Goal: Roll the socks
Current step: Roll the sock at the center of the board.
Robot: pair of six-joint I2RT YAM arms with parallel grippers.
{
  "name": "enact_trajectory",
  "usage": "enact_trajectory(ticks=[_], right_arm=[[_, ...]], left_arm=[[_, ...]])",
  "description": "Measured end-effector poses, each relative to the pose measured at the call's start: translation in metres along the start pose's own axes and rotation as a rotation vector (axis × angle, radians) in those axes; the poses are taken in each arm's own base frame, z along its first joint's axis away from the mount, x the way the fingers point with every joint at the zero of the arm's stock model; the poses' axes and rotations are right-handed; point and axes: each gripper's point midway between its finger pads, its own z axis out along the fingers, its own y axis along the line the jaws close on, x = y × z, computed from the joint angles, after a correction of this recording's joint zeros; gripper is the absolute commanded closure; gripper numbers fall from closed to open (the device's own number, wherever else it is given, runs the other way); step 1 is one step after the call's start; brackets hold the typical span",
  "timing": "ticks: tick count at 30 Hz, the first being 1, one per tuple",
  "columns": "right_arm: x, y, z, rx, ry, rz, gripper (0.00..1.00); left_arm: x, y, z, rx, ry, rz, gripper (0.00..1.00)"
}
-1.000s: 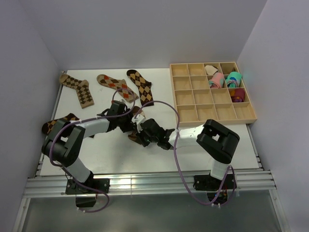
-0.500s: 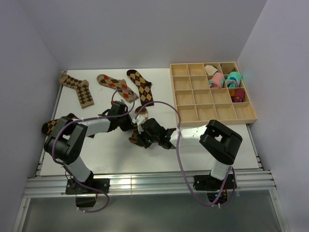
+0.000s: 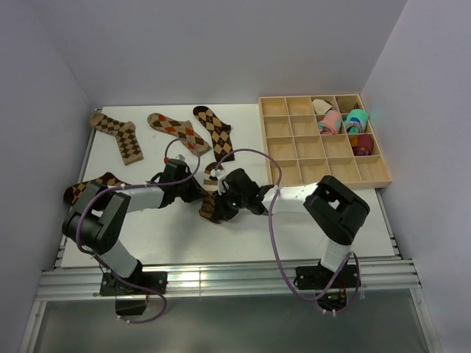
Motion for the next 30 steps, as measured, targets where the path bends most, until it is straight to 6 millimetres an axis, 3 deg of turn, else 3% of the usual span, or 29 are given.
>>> enact_trajectory(ticks=[5,9,12,21,26,30], right_arm=[[-0.002,-0.004,0.003,-0.098,0.053,0.108,1.00],[-0.002,0.001,0.007,-0.174,0.101,0.173,1.00],[-0.001,0.002,0.007,-0.206,0.136,0.211,1.00],[0.001,0.005,0.008,-0.261,0.204,0.312,1.00],[0.002,0.004,0.007,-0.275,0.217,0.376,1.00],[0.001,0.003,0.008,-0.277,0.223,0.421,1.00]], left_arm=[[0.001,0.005,-0.010,0.016,-0.022,-0.020,0.63],[-0.004,0.007,-0.022,0.021,-0.066,-0.037,0.33],[-0.006,0.010,-0.036,0.016,-0.097,-0.044,0.21],[-0.001,0.019,-0.081,0.040,-0.184,-0.123,0.18],[0.030,0.035,-0.089,0.050,-0.148,-0.205,0.17],[0.053,0.037,-0.087,0.050,-0.097,-0.251,0.18]])
